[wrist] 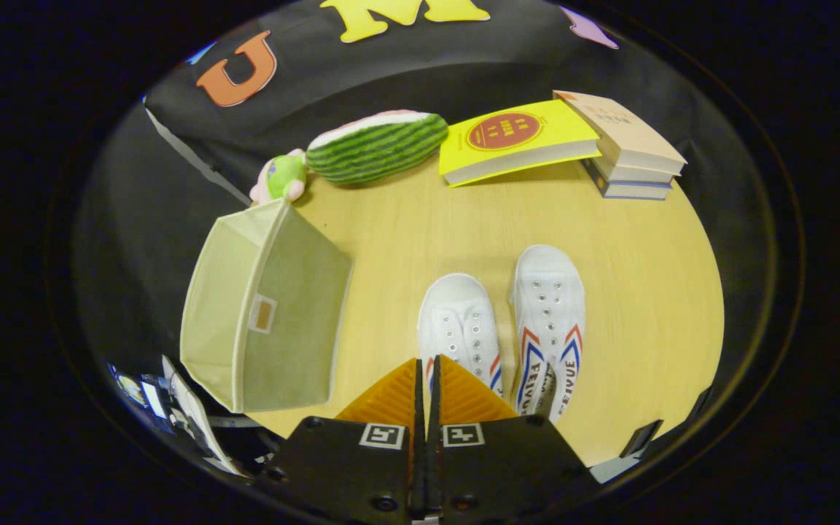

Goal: Open the storage box then place both shoes into the box .Put the left shoe in first, then the right shoe, with the right side of both shoes facing outward in a uniform manner.

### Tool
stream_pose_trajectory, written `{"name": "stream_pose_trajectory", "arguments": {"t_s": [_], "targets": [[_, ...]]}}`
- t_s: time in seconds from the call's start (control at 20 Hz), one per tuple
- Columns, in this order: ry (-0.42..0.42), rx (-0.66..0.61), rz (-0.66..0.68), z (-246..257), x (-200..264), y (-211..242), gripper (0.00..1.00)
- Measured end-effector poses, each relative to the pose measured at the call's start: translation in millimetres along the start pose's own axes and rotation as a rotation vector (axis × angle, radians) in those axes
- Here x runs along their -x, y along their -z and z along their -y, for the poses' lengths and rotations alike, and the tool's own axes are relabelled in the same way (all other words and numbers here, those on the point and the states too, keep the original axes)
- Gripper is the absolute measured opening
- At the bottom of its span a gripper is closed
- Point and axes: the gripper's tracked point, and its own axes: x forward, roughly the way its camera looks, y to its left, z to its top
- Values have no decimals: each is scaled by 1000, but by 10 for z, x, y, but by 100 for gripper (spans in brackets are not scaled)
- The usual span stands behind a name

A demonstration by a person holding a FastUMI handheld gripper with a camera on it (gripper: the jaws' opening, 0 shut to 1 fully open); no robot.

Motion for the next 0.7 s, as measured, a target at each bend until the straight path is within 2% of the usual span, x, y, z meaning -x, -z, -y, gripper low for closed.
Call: {"name": "stream_pose_trajectory", "arguments": {"t_s": [0.15,0.2,0.3,0.4,0.55,0.6,0.7], "targets": [[-2,18,-74,167,-218,143,7],[16,34,-102,265,-293,209,20],[77,84,-150,492,-431,319,38],[101,137,-196,634,-539,420,45],[38,152,-258,613,-719,522,45],[19,136,-273,601,-801,533,45],[-70,56,-280,484,-895,529,44]]}}
